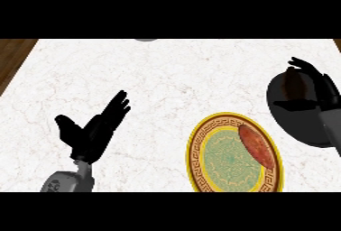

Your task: Pick the croissant from the plate and place it in the pan

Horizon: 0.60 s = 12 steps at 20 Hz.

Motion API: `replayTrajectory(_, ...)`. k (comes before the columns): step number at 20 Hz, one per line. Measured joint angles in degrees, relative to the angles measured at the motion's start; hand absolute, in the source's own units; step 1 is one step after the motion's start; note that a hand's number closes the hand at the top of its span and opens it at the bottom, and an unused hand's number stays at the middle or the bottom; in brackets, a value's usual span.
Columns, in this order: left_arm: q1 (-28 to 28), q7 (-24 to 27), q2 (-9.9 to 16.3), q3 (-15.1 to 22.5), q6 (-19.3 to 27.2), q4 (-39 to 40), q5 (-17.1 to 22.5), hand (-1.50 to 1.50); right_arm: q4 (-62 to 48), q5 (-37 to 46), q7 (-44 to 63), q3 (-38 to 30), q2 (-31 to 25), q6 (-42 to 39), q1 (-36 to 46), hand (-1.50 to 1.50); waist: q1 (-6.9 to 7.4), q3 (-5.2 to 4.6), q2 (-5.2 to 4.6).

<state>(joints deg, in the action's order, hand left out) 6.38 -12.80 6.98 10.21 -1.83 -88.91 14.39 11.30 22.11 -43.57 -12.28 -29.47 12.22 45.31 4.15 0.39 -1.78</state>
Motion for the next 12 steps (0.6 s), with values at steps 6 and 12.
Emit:
replayTrajectory(6, -0.11, 0.03, -0.12, -0.20, 0.06, 0.24, -0.11, 0.00, -2.62, -6.72, -2.05, -6.29, -2.75, -12.54, 1.32, -1.50, -0.35, 0.02, 0.03)
replayTrajectory(12, 0.13, -0.14, 0.12, -0.50, -0.43, 0.32, 0.07, 0.00, -5.27, -8.62, -2.44, -8.02, -7.95, -26.46, -0.12, -1.50, -0.39, 0.07, -0.13)
